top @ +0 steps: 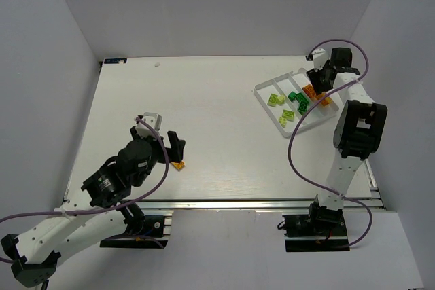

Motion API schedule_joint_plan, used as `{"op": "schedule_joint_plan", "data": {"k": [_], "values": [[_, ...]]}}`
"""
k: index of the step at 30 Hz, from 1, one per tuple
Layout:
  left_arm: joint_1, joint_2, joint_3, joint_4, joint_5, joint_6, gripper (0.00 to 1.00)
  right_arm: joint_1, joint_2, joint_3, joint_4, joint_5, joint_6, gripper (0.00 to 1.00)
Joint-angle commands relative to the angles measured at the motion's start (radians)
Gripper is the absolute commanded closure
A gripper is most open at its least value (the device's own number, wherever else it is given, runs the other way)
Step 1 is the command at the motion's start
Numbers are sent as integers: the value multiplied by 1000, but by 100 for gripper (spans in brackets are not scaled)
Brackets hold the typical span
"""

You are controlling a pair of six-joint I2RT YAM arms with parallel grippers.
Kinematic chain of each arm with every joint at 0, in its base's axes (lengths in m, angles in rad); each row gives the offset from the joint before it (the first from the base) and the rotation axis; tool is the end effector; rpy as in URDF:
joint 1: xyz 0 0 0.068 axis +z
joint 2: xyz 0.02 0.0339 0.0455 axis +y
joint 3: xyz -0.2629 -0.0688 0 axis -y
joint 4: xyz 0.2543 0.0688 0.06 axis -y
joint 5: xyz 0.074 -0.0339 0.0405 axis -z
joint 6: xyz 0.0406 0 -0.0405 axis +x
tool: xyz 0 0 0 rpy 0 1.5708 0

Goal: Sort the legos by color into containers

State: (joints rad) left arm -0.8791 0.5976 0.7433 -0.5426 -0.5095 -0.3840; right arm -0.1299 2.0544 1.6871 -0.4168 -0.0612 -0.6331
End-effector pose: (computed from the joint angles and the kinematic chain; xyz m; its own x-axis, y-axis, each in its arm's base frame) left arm 0.1087 -0.1002 0.3154 -0.3730 -0.0624 -0.9257 0.2650 0.9490 -0.1707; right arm 0.4785 -0.0600 0.2301 -0.6156 -0.5151 -0.5964 -0.3447 0.8566 -0.3841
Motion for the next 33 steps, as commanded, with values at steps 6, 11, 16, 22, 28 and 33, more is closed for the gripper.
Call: {"op": "schedule_joint_plan", "data": {"k": [6, 11, 16, 22, 28, 33], "values": [[-1, 16, -5, -3, -12, -9, 13, 12, -193, -150, 29, -246, -52, 44], [-1, 11, -1, -8, -29, -13, 77, 189, -548, -561, -23, -826, -414, 29], [-1, -18, 7, -34, -96, -35, 76, 599, -671, -796, 252, -702, -280, 15], [-1, -88, 22, -95, -268, -87, 31, 907, -372, -543, 305, -422, 167, 54], [-1, -237, 27, -141, -400, -136, 30, 1055, -165, -290, 325, -350, 515, 40], [-1, -329, 10, -120, -416, -121, 30, 1138, -22, -127, 279, -258, 682, 33]]}}
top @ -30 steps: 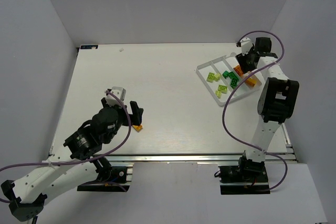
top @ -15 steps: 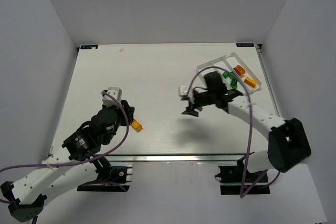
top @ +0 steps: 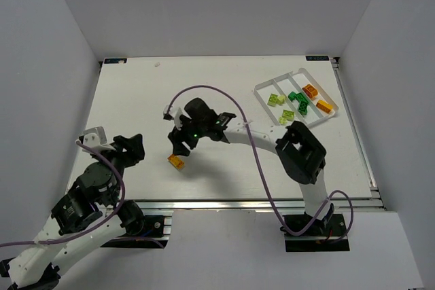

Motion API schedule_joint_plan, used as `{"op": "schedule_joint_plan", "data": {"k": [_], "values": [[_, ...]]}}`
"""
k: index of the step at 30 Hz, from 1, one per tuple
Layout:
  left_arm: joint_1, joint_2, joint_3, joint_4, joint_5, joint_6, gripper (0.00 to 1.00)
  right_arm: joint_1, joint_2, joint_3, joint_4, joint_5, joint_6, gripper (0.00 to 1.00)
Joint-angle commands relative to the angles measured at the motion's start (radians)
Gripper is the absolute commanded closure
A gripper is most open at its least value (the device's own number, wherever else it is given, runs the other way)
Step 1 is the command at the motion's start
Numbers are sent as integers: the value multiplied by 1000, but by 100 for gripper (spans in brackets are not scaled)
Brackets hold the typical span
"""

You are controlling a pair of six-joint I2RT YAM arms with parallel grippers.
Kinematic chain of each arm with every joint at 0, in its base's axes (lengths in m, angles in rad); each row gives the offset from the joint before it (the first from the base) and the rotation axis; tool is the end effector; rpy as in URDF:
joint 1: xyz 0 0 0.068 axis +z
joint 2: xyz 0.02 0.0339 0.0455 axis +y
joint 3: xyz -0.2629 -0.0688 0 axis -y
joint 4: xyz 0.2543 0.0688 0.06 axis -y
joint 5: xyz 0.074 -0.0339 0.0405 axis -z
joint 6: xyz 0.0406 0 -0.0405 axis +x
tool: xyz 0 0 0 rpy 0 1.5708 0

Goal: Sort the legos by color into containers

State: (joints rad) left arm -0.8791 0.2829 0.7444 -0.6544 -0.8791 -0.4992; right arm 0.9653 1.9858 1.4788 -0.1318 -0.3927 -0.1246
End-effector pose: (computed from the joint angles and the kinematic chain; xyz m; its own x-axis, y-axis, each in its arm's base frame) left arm 0.0665 -0.0313 0.3347 -0.1117 -0.3438 -0.9324 -0.0505 0.9390 -0.3402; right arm 0.2530 0.3928 0.2166 -0.2206 -0.5204 -0.8249 -0.9694 0.2102 0.1266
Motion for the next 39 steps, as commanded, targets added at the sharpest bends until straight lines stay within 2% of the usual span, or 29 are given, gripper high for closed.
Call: {"op": "schedule_joint_plan", "data": {"k": [1, 4, 8, 12, 15, 19, 23, 24, 27, 28, 30, 31, 32, 33, 35, 36, 38, 39], "values": [[-1, -14, 7, -5, -44, -2, 30, 67, 56, 89, -3, 81, 174, 31], [-1, 8, 15, -8, -34, 2, 30, 96, 105, 147, -28, 173, 177, 24], [-1, 51, 23, -11, -15, 7, 30, 116, 166, 218, -94, 254, 171, 23], [-1, 61, 23, -1, 2, 17, 30, 154, 195, 212, -88, 435, 137, 22], [-1, 56, 18, 9, 9, 22, 30, 168, 209, 207, -88, 504, 129, 23], [-1, 52, 16, 12, 19, 27, 30, 181, 219, 180, -88, 525, 89, 24], [-1, 50, 16, 12, 22, 28, 30, 193, 211, 143, -97, 497, 79, 30], [-1, 50, 16, 12, 22, 27, 30, 193, 206, 124, -97, 489, 74, 32], [-1, 52, 16, 13, 22, 27, 30, 191, 191, 89, -97, 471, 60, 50], [-1, 50, 15, 12, 20, 27, 30, 187, 185, 81, -101, 466, 59, 62], [-1, 52, 16, 12, 22, 25, 30, 174, 150, 57, -103, 462, 59, 74], [-1, 50, 16, 9, 20, 25, 30, 170, 131, 26, -104, 453, 54, 90], [-1, 53, 16, 7, 20, 24, 30, 142, 76, 11, -100, 443, 48, 97], [-1, 53, 16, 7, 20, 24, 30, 135, 47, -11, -94, 446, 24, 100], [-1, 49, 16, 9, 20, 22, 30, 83, -58, -70, -57, 468, -6, 100], [-1, 47, 16, 12, 25, 24, 30, 3, -89, -87, -48, 471, -21, 100], [-1, 44, 13, 19, 32, 31, 31, -66, -166, -112, -57, 456, -46, 100], [-1, 41, 12, 19, 45, 33, 31, -189, -186, -115, -71, 454, -52, 100]]}}
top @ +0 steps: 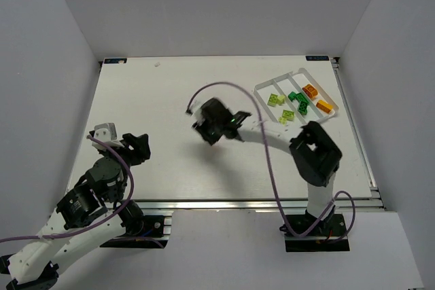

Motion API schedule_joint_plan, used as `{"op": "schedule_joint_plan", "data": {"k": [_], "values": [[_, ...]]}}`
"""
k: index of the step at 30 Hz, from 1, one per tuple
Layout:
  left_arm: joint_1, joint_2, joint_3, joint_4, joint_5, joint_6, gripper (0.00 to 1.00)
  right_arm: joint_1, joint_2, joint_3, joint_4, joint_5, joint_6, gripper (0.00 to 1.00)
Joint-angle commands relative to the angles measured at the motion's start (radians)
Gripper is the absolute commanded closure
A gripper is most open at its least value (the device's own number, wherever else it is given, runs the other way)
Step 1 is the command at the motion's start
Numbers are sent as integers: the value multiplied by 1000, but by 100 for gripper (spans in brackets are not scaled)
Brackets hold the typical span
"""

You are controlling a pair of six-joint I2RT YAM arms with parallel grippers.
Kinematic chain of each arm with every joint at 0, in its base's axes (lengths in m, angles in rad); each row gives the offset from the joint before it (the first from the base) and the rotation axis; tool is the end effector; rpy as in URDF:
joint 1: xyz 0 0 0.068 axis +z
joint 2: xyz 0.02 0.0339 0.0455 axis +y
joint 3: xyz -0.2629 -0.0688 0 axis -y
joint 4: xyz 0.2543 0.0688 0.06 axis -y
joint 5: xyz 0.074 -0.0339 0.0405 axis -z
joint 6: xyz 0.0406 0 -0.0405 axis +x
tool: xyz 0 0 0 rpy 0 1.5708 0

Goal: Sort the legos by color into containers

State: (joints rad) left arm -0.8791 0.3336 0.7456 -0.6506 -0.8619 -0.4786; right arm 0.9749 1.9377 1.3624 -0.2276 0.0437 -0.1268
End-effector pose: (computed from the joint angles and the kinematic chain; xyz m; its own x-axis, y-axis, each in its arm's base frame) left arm 0.0736 -0.0405 0.3327 -0.1481 -0.2913 -0.9451 -0.0420 0.9566 -0.2882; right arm 0.2484 0.3631 0.1885 -0.2981 -0.6647 -0.6851 -0.8544 0.5058 -0.1190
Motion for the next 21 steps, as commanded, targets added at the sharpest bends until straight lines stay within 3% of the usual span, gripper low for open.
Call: {"op": "schedule_joint_plan", "data": {"k": [1, 7, 10, 16, 21], "values": [[-1, -7, 8, 22, 34, 15, 31, -243, -155, -2, 17, 16, -62, 100], [-1, 21, 5, 48, 102, 46, 32, -663, -272, -92, 40, -31, -155, 100], [-1, 39, 3, 57, 119, 57, 32, -853, -231, -51, 31, -33, -175, 100], [-1, 62, 0, 66, 150, 69, 32, -1030, -73, 134, -52, -33, -171, 100], [-1, 64, -5, 75, 156, 75, 31, -1096, 26, 233, -102, -59, -183, 100]]}}
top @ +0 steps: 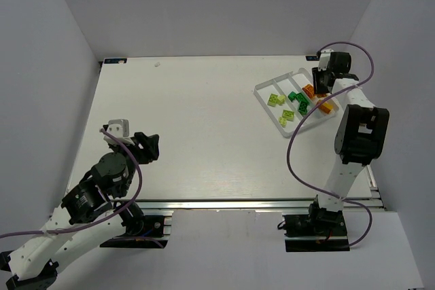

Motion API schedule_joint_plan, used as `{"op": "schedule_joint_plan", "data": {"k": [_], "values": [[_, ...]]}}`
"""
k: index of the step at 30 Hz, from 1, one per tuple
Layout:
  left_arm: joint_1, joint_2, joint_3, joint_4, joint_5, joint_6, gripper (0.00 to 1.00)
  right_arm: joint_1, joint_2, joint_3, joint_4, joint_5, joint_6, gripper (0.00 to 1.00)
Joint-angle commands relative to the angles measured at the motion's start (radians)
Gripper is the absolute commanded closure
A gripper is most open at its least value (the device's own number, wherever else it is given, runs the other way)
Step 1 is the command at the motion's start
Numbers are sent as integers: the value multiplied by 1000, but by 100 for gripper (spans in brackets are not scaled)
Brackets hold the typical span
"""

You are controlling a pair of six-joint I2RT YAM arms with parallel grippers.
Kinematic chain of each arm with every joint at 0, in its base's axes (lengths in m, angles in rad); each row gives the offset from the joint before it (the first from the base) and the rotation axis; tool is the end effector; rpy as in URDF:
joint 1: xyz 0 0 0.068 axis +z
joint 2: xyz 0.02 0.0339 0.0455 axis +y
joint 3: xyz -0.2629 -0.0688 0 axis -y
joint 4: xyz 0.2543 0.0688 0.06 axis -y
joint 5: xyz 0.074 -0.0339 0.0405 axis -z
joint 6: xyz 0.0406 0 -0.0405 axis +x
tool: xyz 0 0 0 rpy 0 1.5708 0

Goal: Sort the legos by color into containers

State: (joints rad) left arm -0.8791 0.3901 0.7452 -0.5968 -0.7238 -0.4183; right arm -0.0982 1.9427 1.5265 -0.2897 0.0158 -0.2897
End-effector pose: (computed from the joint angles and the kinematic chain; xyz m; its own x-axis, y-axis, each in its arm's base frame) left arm 0.0818 -0.0566 0.3332 -0.2073 -0.2268 -0.9516 0.0905 0.9641 -0.2496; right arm 0.4573 -0.0457 0.2362 -0.6501 -0.2230 -0.7264 -0.0790 0.9706 -0.2272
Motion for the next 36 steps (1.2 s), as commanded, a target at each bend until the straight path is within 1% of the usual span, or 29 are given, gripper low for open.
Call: {"op": "schedule_joint_plan", "data": {"k": [1, 4, 5, 7, 8, 9, 11, 12, 13, 17, 19, 20, 23, 26, 27, 28, 29, 30, 31, 32, 33, 34, 35, 36], "values": [[-1, 7, -3, 23, 18, 15, 31, -26, 47, 92, -34, -21, -23, 100], [-1, 10, -3, 25, 20, 18, 31, -52, 106, 135, -32, -20, -31, 100], [-1, 13, -3, 22, 21, 16, 31, -60, 125, 174, -51, 7, -32, 100], [-1, 13, -3, 23, 18, 16, 31, -75, 166, 214, -78, -5, -37, 91], [-1, 15, -3, 22, 18, 16, 31, -78, 177, 240, -101, -52, -42, 88], [-1, 15, -3, 23, 17, 16, 31, -80, 185, 250, -111, -65, -45, 81], [-1, 15, -4, 23, 17, 16, 31, -81, 200, 262, -123, -86, -55, 73], [-1, 16, -3, 23, 17, 16, 31, -83, 209, 265, -123, -85, -55, 62], [-1, 18, -3, 23, 17, 16, 31, -81, 216, 268, -124, -82, -54, 56], [-1, 24, -3, 22, 15, 16, 31, -90, 239, 294, -155, -106, -51, 44], [-1, 26, -3, 22, 15, 16, 31, -95, 231, 288, -160, -125, -49, 40], [-1, 26, -4, 20, 14, 16, 31, -100, 225, 285, -160, -132, -46, 35], [-1, 27, -4, 22, 17, 16, 31, -107, 187, 265, -161, -152, -49, 32], [-1, 30, -4, 23, 21, 18, 31, -107, 80, 193, -157, -229, -100, 27], [-1, 30, -4, 25, 27, 19, 30, -101, -17, 157, -145, -247, -129, 27], [-1, 27, -6, 31, 37, 32, 28, -95, -68, 62, -123, -331, -146, 22], [-1, 27, -6, 34, 50, 36, 24, -92, -133, 2, -100, -396, -149, 11], [-1, 20, -9, 43, 96, 47, 20, -89, -259, -62, -66, -449, -135, 11], [-1, 1, -26, 76, 127, 84, 16, -89, -322, -219, 57, -547, -17, 11], [-1, -6, -35, 98, 165, 104, 5, -90, -390, -303, 137, -588, 73, 11], [-1, -17, -53, 132, 244, 137, 2, -90, -494, -363, 177, -655, 207, 11], [-1, -22, -58, 144, 280, 148, 2, -87, -530, -434, 181, -715, 231, 11], [-1, -22, -63, 150, 305, 156, 2, -87, -600, -460, 172, -787, 254, 11], [-1, -16, -66, 160, 346, 167, 2, -78, -634, -488, 169, -865, 282, 11]]}}
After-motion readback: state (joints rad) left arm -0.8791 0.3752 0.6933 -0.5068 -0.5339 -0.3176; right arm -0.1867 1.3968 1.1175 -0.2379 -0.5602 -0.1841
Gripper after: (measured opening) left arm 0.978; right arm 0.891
